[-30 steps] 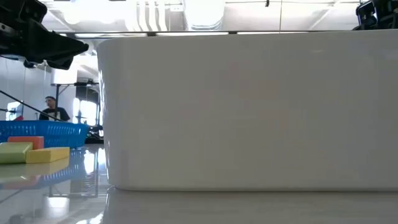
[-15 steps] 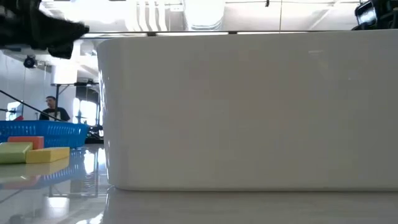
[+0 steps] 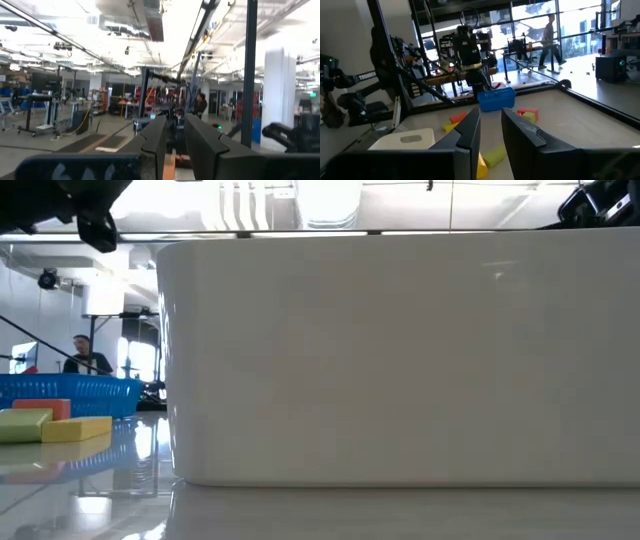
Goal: Sort & place blocks by color
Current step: Put the orange block into the white bin
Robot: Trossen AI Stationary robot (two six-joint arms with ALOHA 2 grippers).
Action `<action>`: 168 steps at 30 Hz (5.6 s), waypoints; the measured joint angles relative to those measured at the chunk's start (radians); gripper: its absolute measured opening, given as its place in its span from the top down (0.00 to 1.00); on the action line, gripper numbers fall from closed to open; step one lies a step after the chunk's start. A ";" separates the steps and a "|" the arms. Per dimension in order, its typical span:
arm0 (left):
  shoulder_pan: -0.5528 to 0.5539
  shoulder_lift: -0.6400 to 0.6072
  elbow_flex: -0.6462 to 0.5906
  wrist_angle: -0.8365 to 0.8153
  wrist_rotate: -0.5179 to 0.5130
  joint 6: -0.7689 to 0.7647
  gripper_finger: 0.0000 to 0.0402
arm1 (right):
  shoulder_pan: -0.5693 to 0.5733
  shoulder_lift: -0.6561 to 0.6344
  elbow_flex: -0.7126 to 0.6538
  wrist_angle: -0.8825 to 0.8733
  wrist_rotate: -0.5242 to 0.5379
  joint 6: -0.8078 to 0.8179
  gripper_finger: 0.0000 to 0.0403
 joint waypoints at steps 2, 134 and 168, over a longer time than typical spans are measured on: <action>0.000 0.038 0.000 0.051 0.000 0.000 0.87 | 0.000 0.000 0.000 0.019 0.001 0.000 0.83; 0.437 1.517 0.931 -1.276 0.051 -1.177 0.70 | 0.000 0.001 0.035 0.364 0.080 -0.289 0.83; 0.022 1.578 1.511 -1.056 0.245 -0.864 0.69 | 0.000 0.000 0.034 0.367 0.080 -0.286 0.83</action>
